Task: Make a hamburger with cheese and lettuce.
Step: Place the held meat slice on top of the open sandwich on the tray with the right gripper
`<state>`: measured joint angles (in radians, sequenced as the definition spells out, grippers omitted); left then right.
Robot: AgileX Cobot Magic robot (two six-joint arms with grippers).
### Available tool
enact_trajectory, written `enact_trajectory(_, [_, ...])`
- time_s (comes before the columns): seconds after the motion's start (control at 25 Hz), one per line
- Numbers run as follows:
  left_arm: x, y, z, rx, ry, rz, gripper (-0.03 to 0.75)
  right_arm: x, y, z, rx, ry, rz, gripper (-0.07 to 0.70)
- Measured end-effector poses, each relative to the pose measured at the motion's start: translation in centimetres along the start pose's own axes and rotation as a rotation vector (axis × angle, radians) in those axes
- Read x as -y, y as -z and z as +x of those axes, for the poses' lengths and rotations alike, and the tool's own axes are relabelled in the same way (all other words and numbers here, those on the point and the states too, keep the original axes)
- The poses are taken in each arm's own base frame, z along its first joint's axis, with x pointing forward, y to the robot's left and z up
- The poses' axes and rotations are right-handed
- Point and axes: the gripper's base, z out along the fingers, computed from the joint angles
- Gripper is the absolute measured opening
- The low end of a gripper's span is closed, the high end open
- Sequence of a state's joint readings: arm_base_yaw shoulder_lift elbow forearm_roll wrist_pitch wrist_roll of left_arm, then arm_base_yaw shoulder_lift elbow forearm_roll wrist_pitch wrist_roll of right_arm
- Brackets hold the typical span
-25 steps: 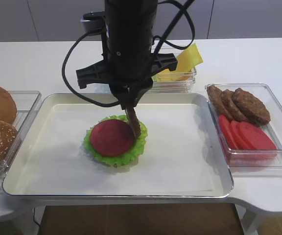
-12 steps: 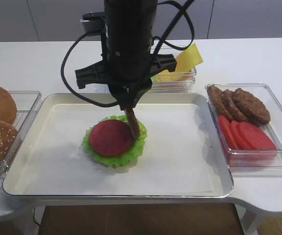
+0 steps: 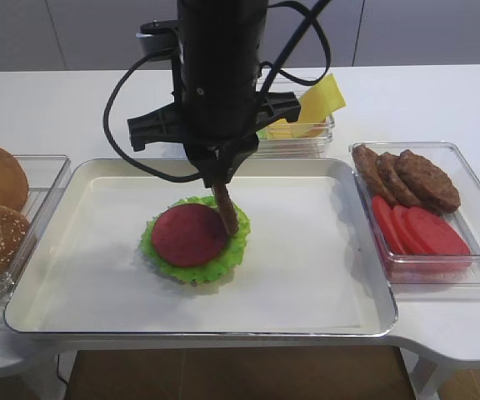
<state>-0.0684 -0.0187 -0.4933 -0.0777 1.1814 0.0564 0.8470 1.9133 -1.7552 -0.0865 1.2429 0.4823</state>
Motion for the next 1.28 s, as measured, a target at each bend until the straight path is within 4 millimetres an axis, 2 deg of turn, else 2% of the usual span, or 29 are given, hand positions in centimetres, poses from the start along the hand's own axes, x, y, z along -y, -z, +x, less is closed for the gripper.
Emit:
enact_trajectory(0.4, [0.0,0.0,0.0,0.0,0.0,0.0,0.283,-0.03,0.0,0.02,-0.002,0.001,-0.003,0.148])
enact_trajectory(1.0, [0.0,0.0,0.0,0.0,0.0,0.0,0.283,-0.09,0.01,0.04,-0.005,0.0,-0.01,0.243])
enact_trajectory(1.28, [0.0,0.0,0.0,0.0,0.0,0.0,0.283,-0.2,0.02,0.1,-0.011,-0.005,-0.022,0.251])
